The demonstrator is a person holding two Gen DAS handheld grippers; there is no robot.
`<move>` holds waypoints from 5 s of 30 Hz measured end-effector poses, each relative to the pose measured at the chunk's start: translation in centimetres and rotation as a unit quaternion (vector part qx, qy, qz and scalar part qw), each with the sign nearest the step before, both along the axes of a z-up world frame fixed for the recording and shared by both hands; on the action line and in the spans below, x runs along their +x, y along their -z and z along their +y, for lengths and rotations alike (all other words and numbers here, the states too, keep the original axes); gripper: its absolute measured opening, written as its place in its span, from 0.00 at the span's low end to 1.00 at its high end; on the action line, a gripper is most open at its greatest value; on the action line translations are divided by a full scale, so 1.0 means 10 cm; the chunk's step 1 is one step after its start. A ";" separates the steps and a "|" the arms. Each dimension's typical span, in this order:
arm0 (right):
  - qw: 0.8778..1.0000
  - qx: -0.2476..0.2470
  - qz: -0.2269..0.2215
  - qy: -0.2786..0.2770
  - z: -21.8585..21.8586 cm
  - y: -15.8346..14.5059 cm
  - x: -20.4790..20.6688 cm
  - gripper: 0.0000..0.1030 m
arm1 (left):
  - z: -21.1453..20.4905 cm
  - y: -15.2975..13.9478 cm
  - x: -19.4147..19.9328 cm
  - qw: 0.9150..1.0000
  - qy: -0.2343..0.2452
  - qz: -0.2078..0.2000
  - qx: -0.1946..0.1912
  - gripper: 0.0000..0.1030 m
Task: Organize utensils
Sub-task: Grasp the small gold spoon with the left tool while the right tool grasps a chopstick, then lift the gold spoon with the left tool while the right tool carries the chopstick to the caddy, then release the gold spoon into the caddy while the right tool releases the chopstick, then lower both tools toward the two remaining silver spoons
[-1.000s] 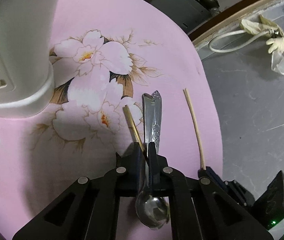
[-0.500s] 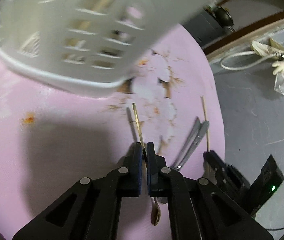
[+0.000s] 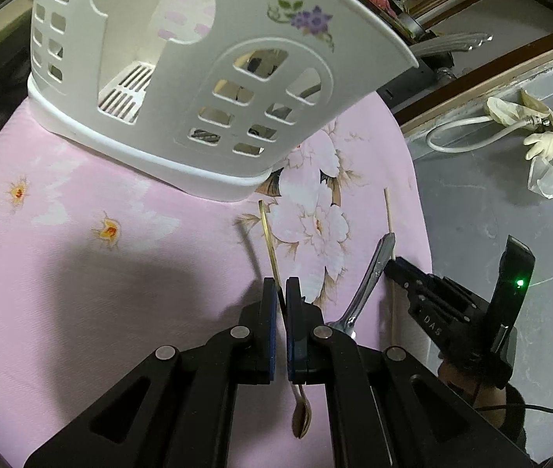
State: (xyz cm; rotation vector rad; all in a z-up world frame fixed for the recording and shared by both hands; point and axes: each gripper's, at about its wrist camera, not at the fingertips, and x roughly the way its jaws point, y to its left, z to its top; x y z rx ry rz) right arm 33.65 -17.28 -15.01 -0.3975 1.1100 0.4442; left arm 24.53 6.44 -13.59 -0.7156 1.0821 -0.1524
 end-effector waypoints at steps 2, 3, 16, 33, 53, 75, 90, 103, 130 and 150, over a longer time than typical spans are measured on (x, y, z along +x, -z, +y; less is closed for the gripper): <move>1.000 0.014 0.008 0.012 -0.04 -0.01 0.01 0.06 | 0.00 -0.02 -0.02 1.000 0.000 -0.005 0.003 0.02; 0.999 0.034 0.015 0.024 -0.09 -0.02 0.03 0.06 | 0.01 -0.04 -0.06 1.000 0.001 -0.009 0.006 0.02; 0.965 0.239 0.003 0.112 -0.70 -0.28 -0.38 0.02 | -0.26 -0.45 -0.11 0.992 0.001 -0.100 0.071 0.00; 0.894 0.428 -0.122 0.051 -0.09 -1.23 -0.52 0.02 | 0.05 -1.11 -0.20 0.975 -0.008 -0.191 0.110 0.00; 0.817 0.500 -0.280 0.068 1.25 -1.59 -0.25 0.02 | 1.37 -1.66 0.32 0.944 -0.098 -0.284 0.137 0.00; 0.821 0.333 -0.460 0.066 1.82 -0.83 -0.50 0.03 | 1.28 -1.10 0.49 0.937 -0.065 -0.295 0.177 0.00; 0.817 0.296 -0.493 0.046 1.91 -0.65 -0.58 0.03 | 1.18 -0.97 0.42 0.932 -0.057 -0.296 0.204 0.00; 0.841 0.292 -0.452 0.056 1.76 -0.66 -0.69 0.07 | 1.17 -0.85 0.35 0.950 -0.020 -0.260 0.170 0.01; 0.872 0.238 -0.402 0.148 0.29 -1.69 -1.15 1.00 | 0.23 -1.56 -0.18 0.890 -0.027 -0.382 0.247 0.91; 0.957 0.155 -0.206 0.131 -0.53 -0.65 -0.86 1.00 | -0.54 -0.62 -0.32 0.926 0.019 -0.255 0.279 0.91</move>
